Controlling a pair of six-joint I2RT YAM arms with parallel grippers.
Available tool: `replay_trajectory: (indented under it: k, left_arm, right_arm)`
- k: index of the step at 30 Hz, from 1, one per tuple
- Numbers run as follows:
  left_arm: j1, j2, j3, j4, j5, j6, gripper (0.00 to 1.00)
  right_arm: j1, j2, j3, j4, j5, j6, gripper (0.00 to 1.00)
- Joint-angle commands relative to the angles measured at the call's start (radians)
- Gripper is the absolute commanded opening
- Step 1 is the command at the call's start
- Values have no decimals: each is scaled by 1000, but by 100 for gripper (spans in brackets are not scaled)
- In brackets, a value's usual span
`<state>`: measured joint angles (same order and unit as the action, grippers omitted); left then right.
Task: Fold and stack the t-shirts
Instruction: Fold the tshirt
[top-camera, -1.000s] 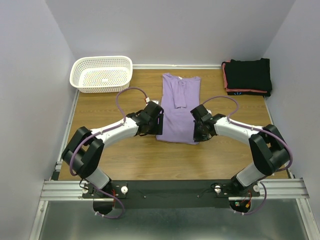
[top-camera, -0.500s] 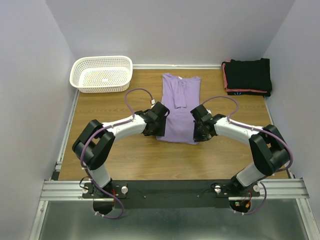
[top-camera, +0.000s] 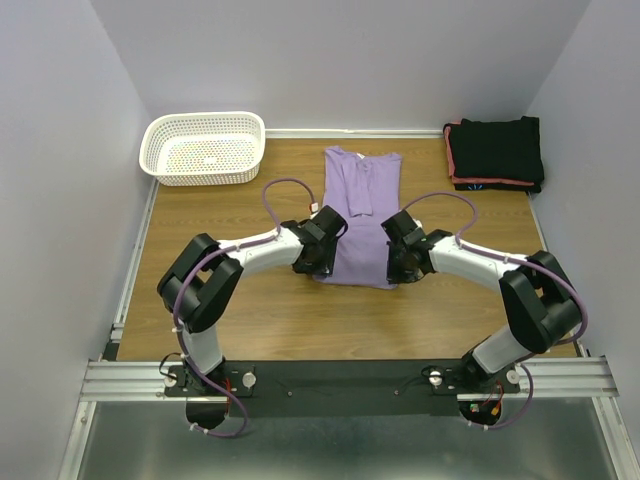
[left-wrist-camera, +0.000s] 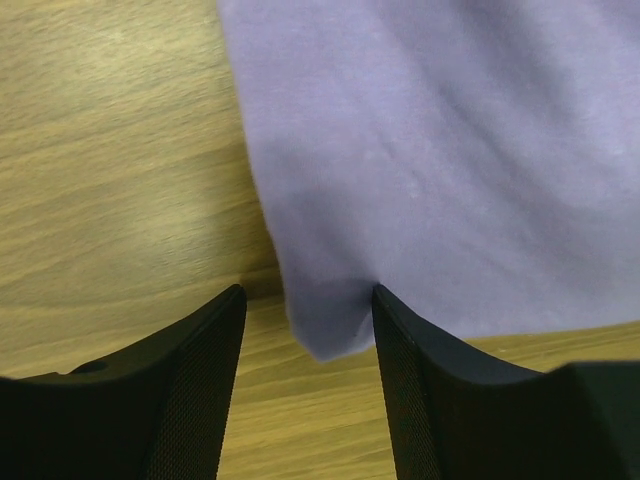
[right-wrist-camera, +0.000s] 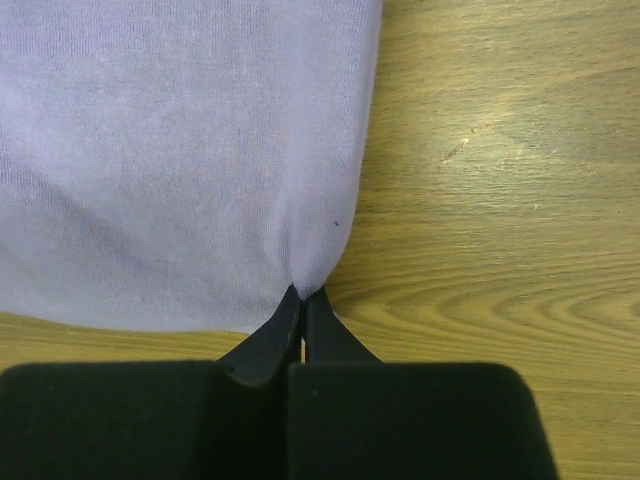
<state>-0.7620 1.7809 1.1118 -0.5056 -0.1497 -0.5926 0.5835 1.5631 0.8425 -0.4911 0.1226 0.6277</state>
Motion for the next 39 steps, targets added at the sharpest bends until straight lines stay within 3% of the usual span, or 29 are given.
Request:
replay_trajectory:
  k: [1, 12, 15, 19, 32, 39]
  left_arm:
    - [-11, 43, 2, -36, -5, 5, 60]
    - [-17, 87, -24, -19, 44, 20, 45]
    - [-17, 95, -24, -19, 53, 27, 31]
    - [-17, 74, -30, -22, 45, 24, 0]
    - [-33, -73, -81, -108, 52, 16, 0]
    - [-212, -325, -184, -224, 144, -116, 0]
  right_arm:
    - [13, 51, -79, -90, 54, -17, 1]
    - [13, 38, -77, -90, 57, -20, 1]
    - [13, 40, -74, -90, 60, -28, 1]
    - [15, 28, -74, -90, 58, -36, 0]
    - [27, -89, -57, -188, -81, -45, 1]
    - [136, -334, -88, -429, -213, 39, 1]
